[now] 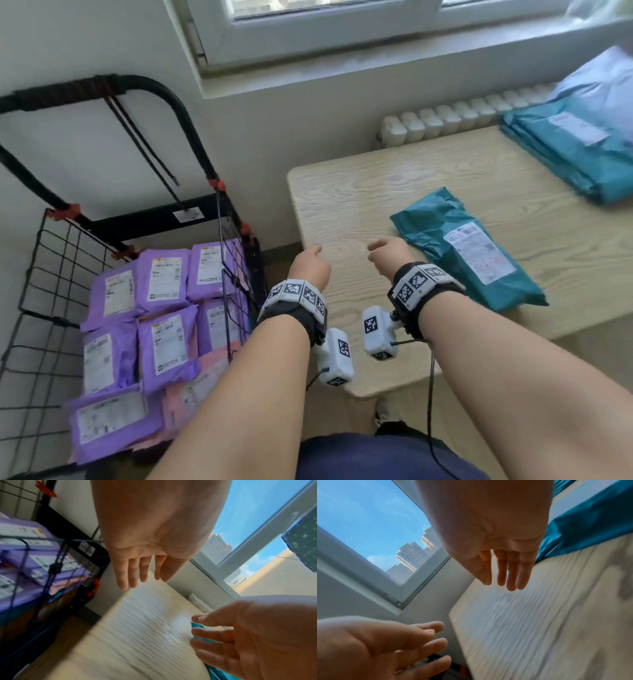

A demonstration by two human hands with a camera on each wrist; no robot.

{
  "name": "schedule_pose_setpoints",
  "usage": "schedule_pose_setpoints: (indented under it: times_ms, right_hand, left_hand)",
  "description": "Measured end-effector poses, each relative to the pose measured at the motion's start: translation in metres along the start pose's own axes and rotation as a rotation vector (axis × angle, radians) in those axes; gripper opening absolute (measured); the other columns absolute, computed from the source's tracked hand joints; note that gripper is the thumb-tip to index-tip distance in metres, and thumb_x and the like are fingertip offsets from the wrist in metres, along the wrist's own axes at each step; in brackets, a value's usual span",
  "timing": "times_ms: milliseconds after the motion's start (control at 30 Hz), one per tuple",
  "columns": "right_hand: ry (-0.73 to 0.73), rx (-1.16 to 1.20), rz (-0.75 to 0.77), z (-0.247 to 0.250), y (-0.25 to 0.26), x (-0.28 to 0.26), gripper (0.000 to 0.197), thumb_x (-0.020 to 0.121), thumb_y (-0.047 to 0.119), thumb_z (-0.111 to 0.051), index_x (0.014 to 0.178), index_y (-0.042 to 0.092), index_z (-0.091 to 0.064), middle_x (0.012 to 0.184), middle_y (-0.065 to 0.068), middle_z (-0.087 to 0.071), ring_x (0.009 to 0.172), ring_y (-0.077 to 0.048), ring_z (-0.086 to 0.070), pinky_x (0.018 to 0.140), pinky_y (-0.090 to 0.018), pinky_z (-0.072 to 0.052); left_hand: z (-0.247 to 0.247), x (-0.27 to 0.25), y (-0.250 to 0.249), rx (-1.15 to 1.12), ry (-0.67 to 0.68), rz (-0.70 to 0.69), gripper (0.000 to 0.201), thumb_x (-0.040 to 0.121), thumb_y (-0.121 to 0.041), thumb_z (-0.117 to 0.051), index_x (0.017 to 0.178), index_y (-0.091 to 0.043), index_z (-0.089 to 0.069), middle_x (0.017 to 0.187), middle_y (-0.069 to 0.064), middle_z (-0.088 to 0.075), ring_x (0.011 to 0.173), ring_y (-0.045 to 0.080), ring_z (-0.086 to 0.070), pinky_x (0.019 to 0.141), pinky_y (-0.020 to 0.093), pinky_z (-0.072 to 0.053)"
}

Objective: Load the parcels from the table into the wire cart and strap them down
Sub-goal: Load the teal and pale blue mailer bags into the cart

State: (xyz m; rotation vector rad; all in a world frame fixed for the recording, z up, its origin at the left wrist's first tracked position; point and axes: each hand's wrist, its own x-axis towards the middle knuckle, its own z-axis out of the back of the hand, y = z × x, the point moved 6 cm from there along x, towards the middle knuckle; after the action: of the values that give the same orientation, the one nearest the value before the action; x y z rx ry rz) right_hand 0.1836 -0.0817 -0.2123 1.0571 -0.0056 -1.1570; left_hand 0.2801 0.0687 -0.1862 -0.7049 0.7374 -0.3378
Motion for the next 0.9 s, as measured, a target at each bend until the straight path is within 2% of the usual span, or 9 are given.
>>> schedule_pose_setpoints:
  times_ms: [67, 167, 267, 400, 533, 633, 733, 767, 900]
  right_hand:
    - [-0.041, -0.061, -0.010, 0.041, -0.023, 0.009, 0.028, 0.088, 0.005, -0.052, 0.106, 0.015, -0.070, 0.094, -0.006, -0.066, 0.093, -0.024, -0.060, 0.084, -0.031, -0.048]
    - [-0.135, -0.120, -0.022, 0.097, -0.046, 0.021, 0.031, 0.090, 0.007, -0.048, 0.114, 0.015, -0.066, 0.117, -0.008, -0.065, 0.111, -0.027, -0.058, 0.088, -0.028, -0.044]
    - [-0.259, -0.106, -0.036, 0.145, -0.064, 0.033, 0.031, 0.090, 0.008, -0.046, 0.113, 0.014, -0.065, 0.121, -0.010, -0.063, 0.111, -0.030, -0.057, 0.089, -0.030, -0.044]
    - [-0.343, -0.121, -0.088, 0.188, -0.095, 0.044, 0.036, 0.085, 0.009, -0.047, 0.116, 0.017, -0.063, 0.128, -0.014, -0.056, 0.117, -0.034, -0.053, 0.099, -0.037, -0.044]
    - [-0.226, -0.211, -0.205, 0.197, -0.128, 0.050, 0.045, 0.086, 0.014, -0.048, 0.132, 0.013, -0.051, 0.135, -0.015, -0.051, 0.124, -0.035, -0.047, 0.103, -0.040, -0.041]
    - [-0.091, -0.176, -0.228, 0.187, -0.141, 0.052, 0.039, 0.088, 0.012, -0.045, 0.126, 0.009, -0.053, 0.124, -0.016, -0.059, 0.113, -0.034, -0.056, 0.092, -0.037, -0.045]
    - [-0.015, -0.148, -0.216, 0.177, -0.140, 0.052, 0.036, 0.088, 0.013, -0.045, 0.121, 0.009, -0.057, 0.118, -0.015, -0.063, 0.105, -0.033, -0.060, 0.088, -0.036, -0.048]
    - [0.004, -0.140, -0.207, 0.174, -0.139, 0.052, 0.035, 0.088, 0.013, -0.046, 0.120, 0.009, -0.058, 0.116, -0.014, -0.064, 0.104, -0.032, -0.061, 0.089, -0.037, -0.050]
    - [0.038, -0.125, -0.190, 0.163, -0.133, 0.049, 0.032, 0.088, 0.011, -0.047, 0.118, 0.007, -0.059, 0.113, -0.014, -0.064, 0.103, -0.032, -0.061, 0.090, -0.037, -0.049]
  left_hand:
    - [-0.037, -0.002, -0.022, 0.013, 0.024, -0.001, 0.056, 0.090, -0.007, -0.039, 0.144, -0.022, -0.040, 0.148, 0.003, -0.042, 0.120, 0.024, -0.054, 0.091, 0.026, -0.045]
    - [-0.086, -0.004, -0.055, 0.052, 0.072, -0.003, 0.057, 0.091, -0.007, -0.039, 0.146, -0.023, -0.038, 0.148, 0.005, -0.042, 0.124, 0.024, -0.051, 0.089, 0.027, -0.041]
    - [-0.132, -0.004, -0.080, 0.092, 0.131, 0.003, 0.057, 0.092, -0.007, -0.040, 0.146, -0.024, -0.036, 0.149, 0.006, -0.040, 0.122, 0.025, -0.053, 0.088, 0.027, -0.044]
    - [-0.181, -0.009, -0.105, 0.115, 0.198, -0.009, 0.054, 0.092, -0.006, -0.040, 0.145, -0.018, -0.039, 0.147, 0.006, -0.043, 0.131, 0.026, -0.046, 0.104, 0.031, -0.037]
    - [-0.211, -0.012, -0.116, 0.184, 0.229, -0.039, 0.046, 0.094, -0.005, -0.041, 0.139, -0.009, -0.046, 0.142, 0.012, -0.049, 0.129, 0.027, -0.047, 0.102, 0.030, -0.037]
    - [-0.229, -0.008, -0.111, 0.285, 0.275, -0.001, 0.047, 0.095, -0.010, -0.042, 0.141, -0.007, -0.042, 0.145, 0.013, -0.045, 0.132, 0.028, -0.044, 0.105, 0.031, -0.035]
    - [-0.241, -0.006, -0.107, 0.369, 0.327, 0.015, 0.031, 0.096, -0.013, -0.042, 0.120, 0.001, -0.056, 0.125, 0.018, -0.058, 0.114, 0.031, -0.055, 0.087, 0.033, -0.043]
    - [-0.243, -0.006, -0.104, 0.389, 0.330, 0.015, 0.030, 0.096, -0.015, -0.042, 0.117, 0.001, -0.057, 0.122, 0.018, -0.059, 0.111, 0.031, -0.056, 0.085, 0.033, -0.044]
    - [-0.242, -0.003, -0.092, 0.329, 0.299, 0.054, 0.032, 0.097, -0.014, -0.043, 0.119, 0.003, -0.059, 0.122, 0.020, -0.060, 0.114, 0.033, -0.056, 0.091, 0.035, -0.045]
